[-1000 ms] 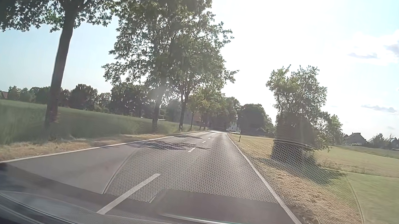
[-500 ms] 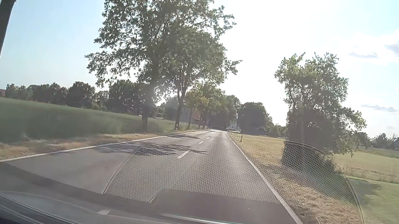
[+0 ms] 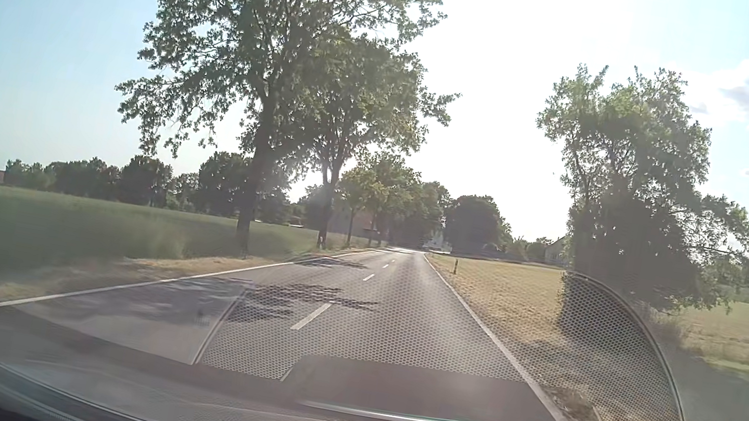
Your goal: Follow the waypoints while adhering to traffic rules and regulations
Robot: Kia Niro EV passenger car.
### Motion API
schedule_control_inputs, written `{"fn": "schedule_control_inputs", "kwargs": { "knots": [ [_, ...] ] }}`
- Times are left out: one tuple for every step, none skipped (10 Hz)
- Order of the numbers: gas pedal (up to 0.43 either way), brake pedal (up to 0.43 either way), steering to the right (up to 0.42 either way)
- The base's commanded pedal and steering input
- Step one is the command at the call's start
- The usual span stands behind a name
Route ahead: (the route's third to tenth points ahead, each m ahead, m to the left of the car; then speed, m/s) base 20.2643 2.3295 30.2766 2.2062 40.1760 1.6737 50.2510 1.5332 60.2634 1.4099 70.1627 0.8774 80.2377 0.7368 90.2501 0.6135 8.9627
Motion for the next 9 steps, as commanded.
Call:
{"fn": "schedule_control_inputs", "kwargs": {
  "knots": [
    [0.398, 0.006, -0.004],
    [0.378, 0.006, -0.003],
    [0.378, 0.006, -0.003],
    [0.378, 0.006, -0.003],
    [0.378, 0.006, -0.003],
    [0.378, 0.006, -0.003],
    [0.378, 0.006, -0.003],
    [0.378, 0.006, -0.003],
    [0.378, 0.006, -0.003]
  ]
}}
